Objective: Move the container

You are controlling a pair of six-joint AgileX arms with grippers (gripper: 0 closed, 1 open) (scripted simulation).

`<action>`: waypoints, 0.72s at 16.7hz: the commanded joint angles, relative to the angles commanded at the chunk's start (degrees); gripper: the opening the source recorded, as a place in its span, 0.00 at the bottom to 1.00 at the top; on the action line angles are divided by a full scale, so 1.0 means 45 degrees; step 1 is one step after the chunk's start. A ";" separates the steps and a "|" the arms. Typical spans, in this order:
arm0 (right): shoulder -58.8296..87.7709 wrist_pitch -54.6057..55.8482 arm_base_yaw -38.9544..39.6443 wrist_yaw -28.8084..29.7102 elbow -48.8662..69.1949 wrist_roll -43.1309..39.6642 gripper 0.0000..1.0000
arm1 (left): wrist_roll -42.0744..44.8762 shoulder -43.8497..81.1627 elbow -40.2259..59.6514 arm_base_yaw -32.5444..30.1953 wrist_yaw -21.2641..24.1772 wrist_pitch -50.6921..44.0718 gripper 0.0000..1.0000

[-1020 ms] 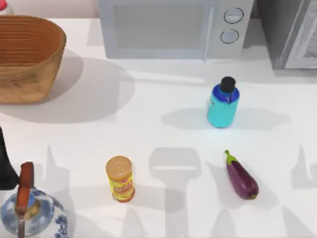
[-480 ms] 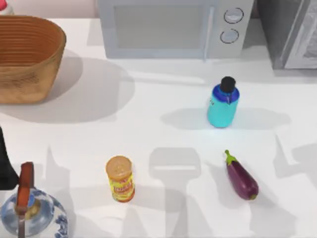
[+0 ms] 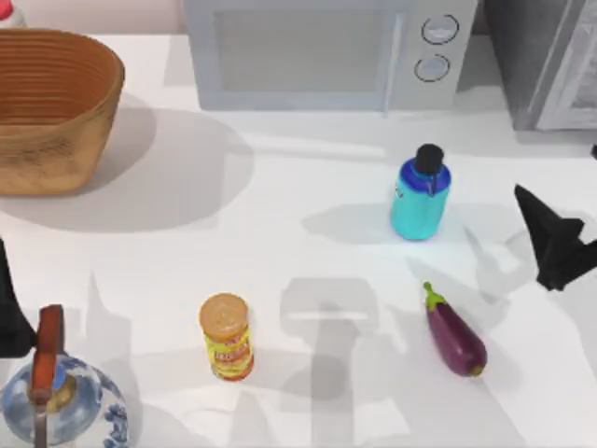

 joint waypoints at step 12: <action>0.9654 0.7703 0.0309 -0.2651 0.1728 -0.0410 1.00 | 0.0000 0.0000 0.0000 0.0000 0.0000 0.0000 1.00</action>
